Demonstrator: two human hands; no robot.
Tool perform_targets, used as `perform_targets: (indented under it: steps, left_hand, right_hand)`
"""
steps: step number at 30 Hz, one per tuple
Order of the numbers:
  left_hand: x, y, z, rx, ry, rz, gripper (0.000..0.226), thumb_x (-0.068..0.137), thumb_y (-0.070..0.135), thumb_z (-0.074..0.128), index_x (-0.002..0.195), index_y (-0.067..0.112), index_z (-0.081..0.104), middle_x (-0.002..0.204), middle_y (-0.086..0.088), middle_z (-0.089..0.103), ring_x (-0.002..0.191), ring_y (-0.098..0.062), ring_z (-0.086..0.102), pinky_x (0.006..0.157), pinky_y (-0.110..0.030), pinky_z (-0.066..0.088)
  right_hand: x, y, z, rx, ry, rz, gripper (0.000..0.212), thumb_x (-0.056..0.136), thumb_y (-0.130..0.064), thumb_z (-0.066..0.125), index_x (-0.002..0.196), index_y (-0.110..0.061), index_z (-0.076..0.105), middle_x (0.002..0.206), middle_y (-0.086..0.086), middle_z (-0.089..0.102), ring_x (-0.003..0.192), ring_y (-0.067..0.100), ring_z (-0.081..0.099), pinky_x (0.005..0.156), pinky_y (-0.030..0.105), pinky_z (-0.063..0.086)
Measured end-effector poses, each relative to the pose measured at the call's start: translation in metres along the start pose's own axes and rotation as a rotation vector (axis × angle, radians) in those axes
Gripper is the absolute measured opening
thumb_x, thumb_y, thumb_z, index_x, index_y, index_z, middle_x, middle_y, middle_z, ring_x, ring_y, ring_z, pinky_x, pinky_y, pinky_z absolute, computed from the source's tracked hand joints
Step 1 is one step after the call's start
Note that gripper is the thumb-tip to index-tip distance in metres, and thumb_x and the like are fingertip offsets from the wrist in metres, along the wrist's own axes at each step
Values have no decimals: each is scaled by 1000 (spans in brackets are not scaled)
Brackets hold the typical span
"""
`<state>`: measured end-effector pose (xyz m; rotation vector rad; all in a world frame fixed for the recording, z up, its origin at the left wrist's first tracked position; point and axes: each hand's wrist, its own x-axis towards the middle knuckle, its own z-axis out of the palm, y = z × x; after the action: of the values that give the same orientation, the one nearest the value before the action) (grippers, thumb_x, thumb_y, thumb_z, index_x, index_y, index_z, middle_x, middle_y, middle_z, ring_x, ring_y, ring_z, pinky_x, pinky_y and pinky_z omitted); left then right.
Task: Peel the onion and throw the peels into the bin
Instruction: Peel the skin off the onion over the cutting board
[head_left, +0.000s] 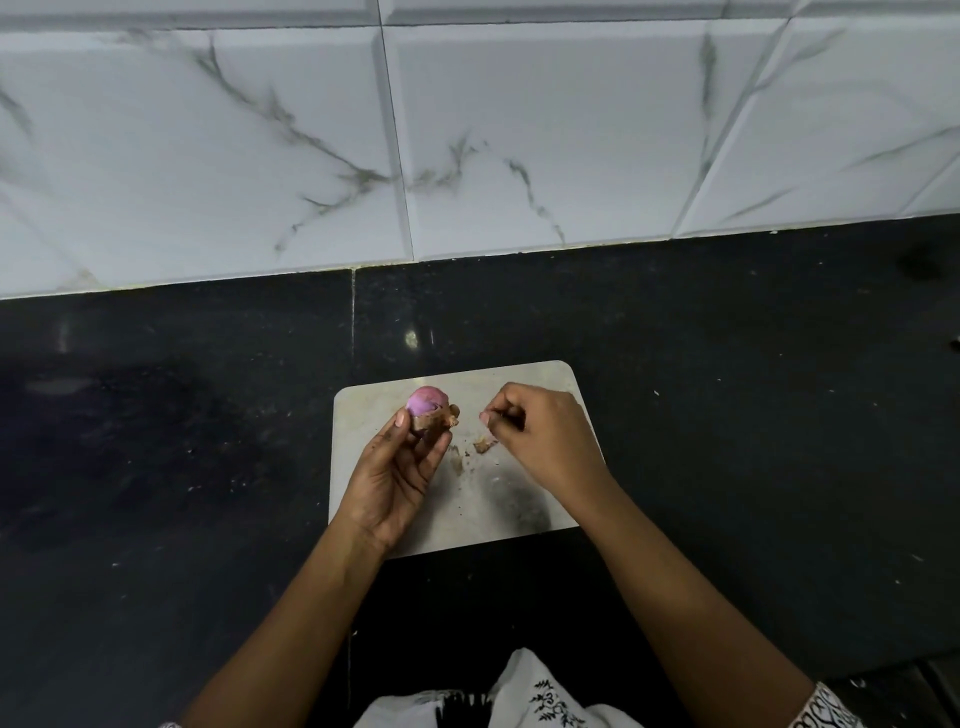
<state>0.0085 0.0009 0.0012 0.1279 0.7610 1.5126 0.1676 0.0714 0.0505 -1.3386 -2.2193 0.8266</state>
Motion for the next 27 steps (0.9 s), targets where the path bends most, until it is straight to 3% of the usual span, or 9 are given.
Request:
perform_targets:
  steps: [4,7,9,13,20,23,27]
  left_hand:
    - [-2,-1,4,48,17,18,89,45,34,93,120,1,59,105,-14,69,90,-17,70,70,-24,57]
    - [-3,0,6,121,3,45,87,47,37,91,122,4,58,106,-12,70,92,-17,70,70,-23,57]
    - [-5,1,9,205,-13,71,85,49,41,89,121,9,59,105,-7,71,96,-16,69,72,-23,56]
    - [-9,4,17,331,-18,129,85,47,45,89,121,14,61,109,-3,71,99,-15,68,73,-25,56]
    - [-15,14,22,510,-46,224,59,59,34,85,112,18,64,107,1,73,97,-20,70,76,-24,55]
    - [-13,17,22,536,-59,232,72,50,45,87,113,18,65,109,-2,72,96,-21,70,77,-24,55]
    - [-12,17,19,541,-91,215,70,49,43,89,112,19,68,114,-5,70,103,-23,67,81,-27,55]
  right_hand:
    - [0,3,8,-47,-123,-16,13,80,-14,67,93,-18,67,100,0,62,88,16,61,92,39,46]
    - [-1,-4,4,112,26,-14,10,84,-18,65,93,-15,68,95,-1,66,72,10,65,76,30,54]
    - [-1,-14,1,210,82,-65,15,84,-20,67,97,-14,70,93,1,71,72,10,67,68,28,57]
    - [2,-21,0,205,80,-169,27,83,-28,67,108,-17,69,98,2,73,80,13,69,66,37,59]
    - [6,-22,-8,97,81,-296,25,83,-22,67,104,-9,70,92,7,74,79,14,68,72,22,56]
    - [4,-19,-8,104,85,-318,22,83,-20,67,101,-8,71,88,8,74,74,14,68,68,21,55]
    - [1,-16,-6,123,134,-348,18,81,-15,68,95,-5,72,82,9,73,69,14,67,64,27,58]
